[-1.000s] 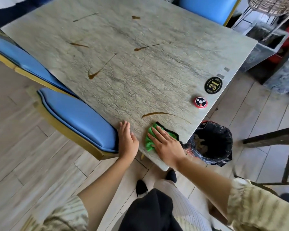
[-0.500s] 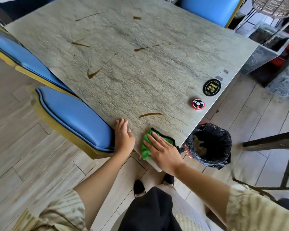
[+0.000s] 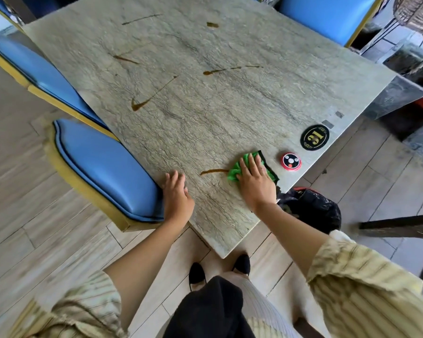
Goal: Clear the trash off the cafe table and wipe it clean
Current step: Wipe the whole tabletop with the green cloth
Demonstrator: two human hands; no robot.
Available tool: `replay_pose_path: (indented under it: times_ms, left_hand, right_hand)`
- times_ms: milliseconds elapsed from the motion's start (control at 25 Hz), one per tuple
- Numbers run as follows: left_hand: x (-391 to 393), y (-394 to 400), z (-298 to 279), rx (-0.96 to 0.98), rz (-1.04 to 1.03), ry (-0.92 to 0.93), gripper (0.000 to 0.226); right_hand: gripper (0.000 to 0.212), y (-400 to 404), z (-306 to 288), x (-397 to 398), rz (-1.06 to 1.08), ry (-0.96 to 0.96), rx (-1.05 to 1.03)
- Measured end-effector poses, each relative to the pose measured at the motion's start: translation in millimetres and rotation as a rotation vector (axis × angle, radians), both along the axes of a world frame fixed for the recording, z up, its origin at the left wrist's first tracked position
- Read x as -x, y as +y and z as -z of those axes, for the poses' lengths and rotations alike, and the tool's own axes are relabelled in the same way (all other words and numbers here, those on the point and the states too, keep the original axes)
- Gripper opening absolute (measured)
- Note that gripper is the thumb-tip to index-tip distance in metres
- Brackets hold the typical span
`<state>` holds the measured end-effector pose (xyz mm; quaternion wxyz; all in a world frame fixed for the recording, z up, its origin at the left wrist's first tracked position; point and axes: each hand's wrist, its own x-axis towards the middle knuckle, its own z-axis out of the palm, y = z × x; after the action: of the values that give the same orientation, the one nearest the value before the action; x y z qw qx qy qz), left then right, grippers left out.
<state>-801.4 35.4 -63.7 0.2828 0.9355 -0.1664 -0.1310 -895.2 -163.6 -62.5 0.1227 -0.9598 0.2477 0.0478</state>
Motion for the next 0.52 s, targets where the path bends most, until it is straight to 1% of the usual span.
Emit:
replay_pose_path:
  times_ms: [40, 120, 200, 280, 400, 480, 520]
  left_hand:
    - [-3.3, -2.1, -0.2, -0.003, 0.001, -0.003, 0.046]
    - [-8.1, -7.0, -0.8, -0.024, 0.009, -0.005, 0.046]
    - [-9.9, -9.7, -1.1, -0.041, 0.007, -0.013, 0.046]
    - [-8.1, -8.7, -0.3, -0.054, 0.022, -0.034, 0.048]
    - [-6.9, -6.1, 1.5, -0.068, 0.051, -0.053, 0.049]
    - [-7.4, -7.9, 0.5, -0.079, 0.039, -0.046, 0.049]
    - [-7.4, -9.4, -0.3, -0.091, 0.029, -0.045, 0.048]
  right_hand:
    - [0.062, 12.3, 1.7, 6.5, -0.089, -0.015, 0.009]
    - [0.055, 25.9, 5.5, 33.4, -0.259, -0.059, 0.014]
    - [0.049, 16.6, 8.5, 57.6, -0.325, -0.098, 0.022]
    - [0.048, -7.7, 7.5, 59.4, -0.262, -0.093, 0.037]
    - [0.049, -34.2, -1.7, 22.1, -0.083, -0.041, 0.022]
    - [0.054, -32.0, -6.4, -7.8, -0.042, 0.015, -0.030]
    - [0.055, -25.8, -6.1, -17.0, -0.055, 0.019, -0.041]
